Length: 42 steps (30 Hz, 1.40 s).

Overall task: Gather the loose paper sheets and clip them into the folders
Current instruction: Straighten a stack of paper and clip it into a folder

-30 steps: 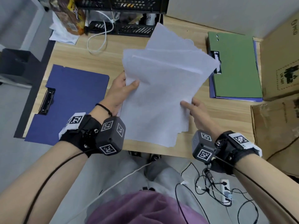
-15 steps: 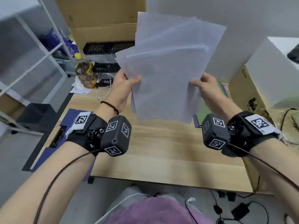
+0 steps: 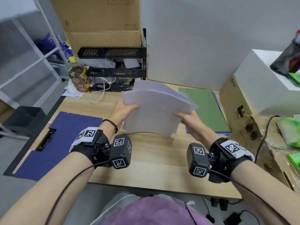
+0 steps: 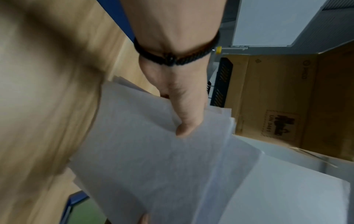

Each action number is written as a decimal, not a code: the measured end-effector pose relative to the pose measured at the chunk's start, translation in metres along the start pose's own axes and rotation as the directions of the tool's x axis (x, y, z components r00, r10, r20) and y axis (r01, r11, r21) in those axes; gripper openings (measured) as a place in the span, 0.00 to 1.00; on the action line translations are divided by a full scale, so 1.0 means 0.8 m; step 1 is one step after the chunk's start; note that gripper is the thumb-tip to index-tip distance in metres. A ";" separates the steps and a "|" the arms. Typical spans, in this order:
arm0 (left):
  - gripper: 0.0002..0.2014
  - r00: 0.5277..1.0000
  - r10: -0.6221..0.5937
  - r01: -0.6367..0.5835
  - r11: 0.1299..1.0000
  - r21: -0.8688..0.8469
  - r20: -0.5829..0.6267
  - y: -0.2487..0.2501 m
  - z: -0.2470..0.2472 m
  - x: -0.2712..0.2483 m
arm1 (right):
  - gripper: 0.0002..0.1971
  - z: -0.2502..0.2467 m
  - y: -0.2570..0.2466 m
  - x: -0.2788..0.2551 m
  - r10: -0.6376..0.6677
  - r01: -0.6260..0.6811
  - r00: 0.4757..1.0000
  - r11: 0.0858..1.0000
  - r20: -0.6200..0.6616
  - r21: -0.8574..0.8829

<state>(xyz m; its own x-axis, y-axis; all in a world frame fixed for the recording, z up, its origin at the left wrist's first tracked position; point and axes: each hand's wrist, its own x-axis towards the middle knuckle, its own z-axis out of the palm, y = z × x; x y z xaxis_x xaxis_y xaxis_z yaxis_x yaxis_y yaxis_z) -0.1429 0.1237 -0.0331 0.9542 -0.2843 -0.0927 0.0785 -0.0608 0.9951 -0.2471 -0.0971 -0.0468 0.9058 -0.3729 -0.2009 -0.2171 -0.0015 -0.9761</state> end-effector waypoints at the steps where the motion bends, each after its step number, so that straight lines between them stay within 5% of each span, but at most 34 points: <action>1: 0.17 1.000 0.015 -0.015 1.000 -0.002 -0.006 0.011 0.003 0.005 | 0.20 0.000 -0.013 0.006 -0.032 0.032 1.000 0.999 0.000 -0.006; 7: 0.16 0.991 0.127 -0.130 0.989 -0.077 -0.044 0.064 -0.005 0.018 | 0.20 -0.008 -0.076 0.022 -0.164 0.158 0.981 0.985 0.102 0.065; 14: 0.21 0.994 -0.098 0.091 0.989 0.117 0.058 -0.011 -0.028 0.014 | 0.22 -0.008 -0.014 0.016 0.014 -0.014 0.962 1.000 0.272 -0.005; 18: 0.16 0.981 -0.185 0.175 0.973 0.151 0.056 -0.014 -0.015 0.022 | 0.23 0.014 -0.008 0.027 0.002 -0.012 0.970 0.999 0.244 0.041; 21: 0.17 0.995 -0.098 0.099 0.992 0.072 -0.018 0.006 -0.014 0.025 | 0.26 0.016 -0.019 0.033 -0.078 0.062 0.977 0.994 0.201 0.086; 26: 0.18 0.999 0.018 -0.015 0.998 -0.061 0.047 0.040 -0.008 0.027 | 0.30 -0.001 -0.041 0.040 -0.134 0.118 0.982 0.986 0.132 0.121; 30: 0.23 0.990 -0.091 0.091 0.996 0.006 0.106 0.003 0.000 0.018 | 0.23 -0.013 -0.005 0.029 -0.027 0.012 0.987 0.995 0.157 0.099; 35: 0.20 0.954 -0.224 0.191 0.966 0.172 0.199 -0.030 0.010 0.005 | 0.28 -0.026 0.065 0.013 0.185 -0.175 0.947 0.983 0.263 -0.061; 42: 0.18 0.998 -0.046 0.045 0.999 0.020 0.048 0.044 0.031 0.032 | 0.12 -0.013 -0.022 0.037 -0.058 0.050 0.997 0.990 0.058 0.133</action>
<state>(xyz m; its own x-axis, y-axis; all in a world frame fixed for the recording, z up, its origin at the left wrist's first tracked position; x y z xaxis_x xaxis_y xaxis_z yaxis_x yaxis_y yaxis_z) -0.1229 0.0907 -0.0014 0.9347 -0.3267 -0.1400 0.1158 -0.0925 0.9890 -0.2201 -0.1182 -0.0347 0.9363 -0.3182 -0.1487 -0.1215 0.1038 -0.9872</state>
